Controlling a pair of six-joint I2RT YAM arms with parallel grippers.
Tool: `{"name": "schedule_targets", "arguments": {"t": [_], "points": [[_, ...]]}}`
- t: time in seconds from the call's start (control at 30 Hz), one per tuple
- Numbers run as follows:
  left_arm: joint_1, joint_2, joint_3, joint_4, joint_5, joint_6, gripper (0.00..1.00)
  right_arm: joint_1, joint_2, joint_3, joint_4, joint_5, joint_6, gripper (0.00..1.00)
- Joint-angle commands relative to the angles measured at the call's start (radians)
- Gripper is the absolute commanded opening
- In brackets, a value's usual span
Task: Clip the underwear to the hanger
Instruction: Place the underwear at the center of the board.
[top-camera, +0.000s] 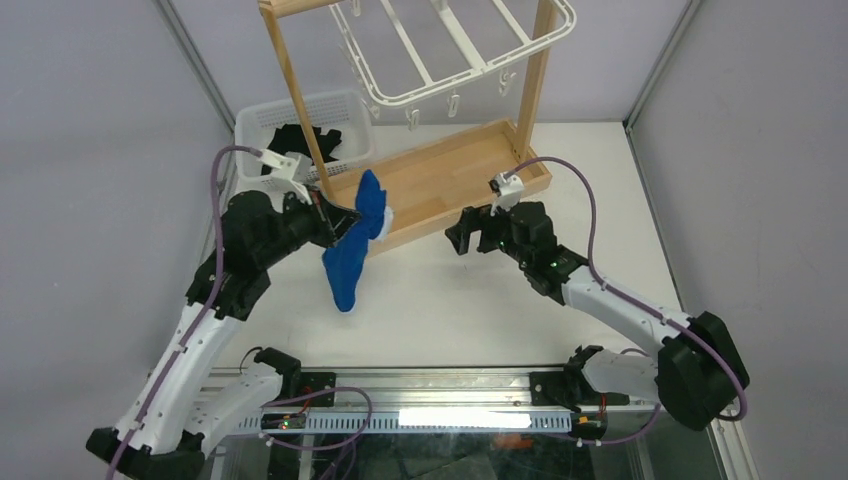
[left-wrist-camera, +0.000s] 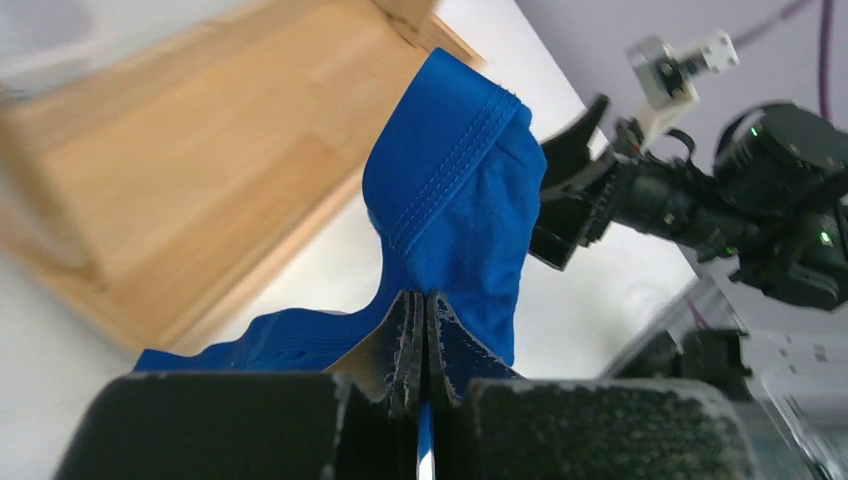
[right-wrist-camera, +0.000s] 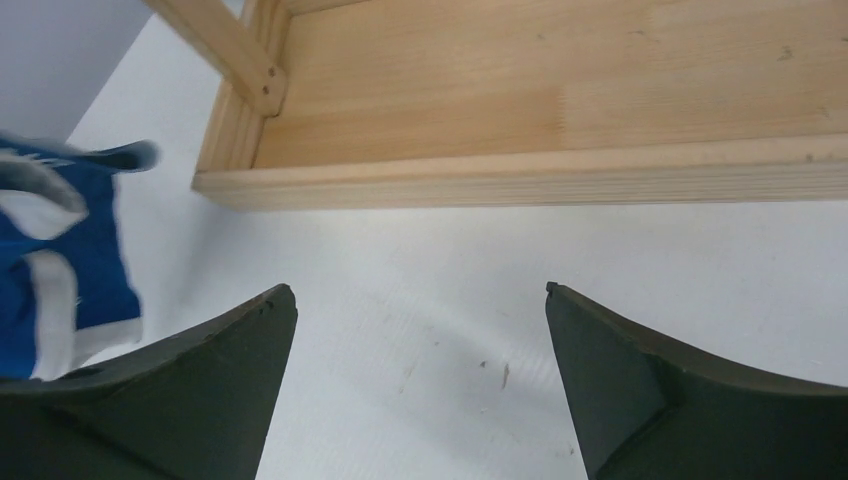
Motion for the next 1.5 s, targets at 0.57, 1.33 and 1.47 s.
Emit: {"name": "schedule_targets", "arguments": {"t": [0.57,1.33,1.47], "points": [[-0.328,0.266,-0.042,0.624,0.156,-0.082,0.00,-0.007,-0.431,-0.177,0.279,-0.421,0.278,0.99],[-0.338,0.241,-0.081,0.664,0.100,-0.096,0.00,-0.009,-0.277,-0.116,0.398,-0.407,0.300,0.03],[-0.337,0.259,-0.074,0.685,0.064,-0.124,0.18,-0.008,-0.354,-0.069,0.216,-0.392,0.288,0.00]]}}
